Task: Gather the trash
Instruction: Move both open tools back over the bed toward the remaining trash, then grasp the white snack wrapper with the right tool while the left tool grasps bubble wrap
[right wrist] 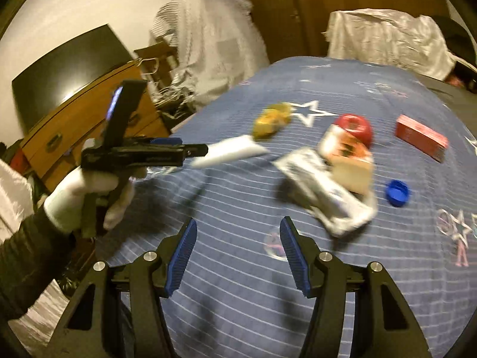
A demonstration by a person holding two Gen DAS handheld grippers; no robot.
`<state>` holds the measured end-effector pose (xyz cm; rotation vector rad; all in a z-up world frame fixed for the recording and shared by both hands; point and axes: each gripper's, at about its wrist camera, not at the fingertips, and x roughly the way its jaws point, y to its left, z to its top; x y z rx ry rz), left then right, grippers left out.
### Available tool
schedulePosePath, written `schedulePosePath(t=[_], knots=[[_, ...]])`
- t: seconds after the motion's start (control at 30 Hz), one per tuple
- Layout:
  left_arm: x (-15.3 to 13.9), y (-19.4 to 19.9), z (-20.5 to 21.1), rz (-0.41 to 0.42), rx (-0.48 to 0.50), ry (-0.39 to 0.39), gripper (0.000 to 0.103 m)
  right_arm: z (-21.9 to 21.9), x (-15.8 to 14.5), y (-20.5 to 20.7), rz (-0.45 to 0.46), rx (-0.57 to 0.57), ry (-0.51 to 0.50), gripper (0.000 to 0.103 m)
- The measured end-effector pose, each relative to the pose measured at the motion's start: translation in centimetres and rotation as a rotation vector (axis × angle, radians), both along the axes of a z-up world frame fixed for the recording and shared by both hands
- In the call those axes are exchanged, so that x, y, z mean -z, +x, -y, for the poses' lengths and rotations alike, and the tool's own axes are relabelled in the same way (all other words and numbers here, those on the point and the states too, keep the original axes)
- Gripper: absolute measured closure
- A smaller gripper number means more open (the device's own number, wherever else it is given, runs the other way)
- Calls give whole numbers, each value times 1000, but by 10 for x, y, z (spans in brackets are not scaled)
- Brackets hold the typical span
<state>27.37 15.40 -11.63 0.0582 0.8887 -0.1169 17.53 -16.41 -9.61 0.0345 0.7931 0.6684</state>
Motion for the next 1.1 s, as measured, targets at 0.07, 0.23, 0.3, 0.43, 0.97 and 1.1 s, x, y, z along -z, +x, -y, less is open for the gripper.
schedulePosePath(t=[0.07,0.23,0.3,0.43,0.97,1.1], knots=[[5,13,6,-14,32,20,31,5,4,1,-6,13,-5,43],[23,31,18,-69,110,63,31,16,13,10,-5,27,-33,43],[28,33,22,-76,132,67,31,10,12,17,16,0,-68,43],[34,37,33,-86,164,89,31,-12,6,35,80,-71,-160,44],[38,46,43,-112,145,19,57,-19,27,76,-15,-28,-195,75],[27,19,48,-87,150,3,58,26,21,55,-150,28,-12,76]])
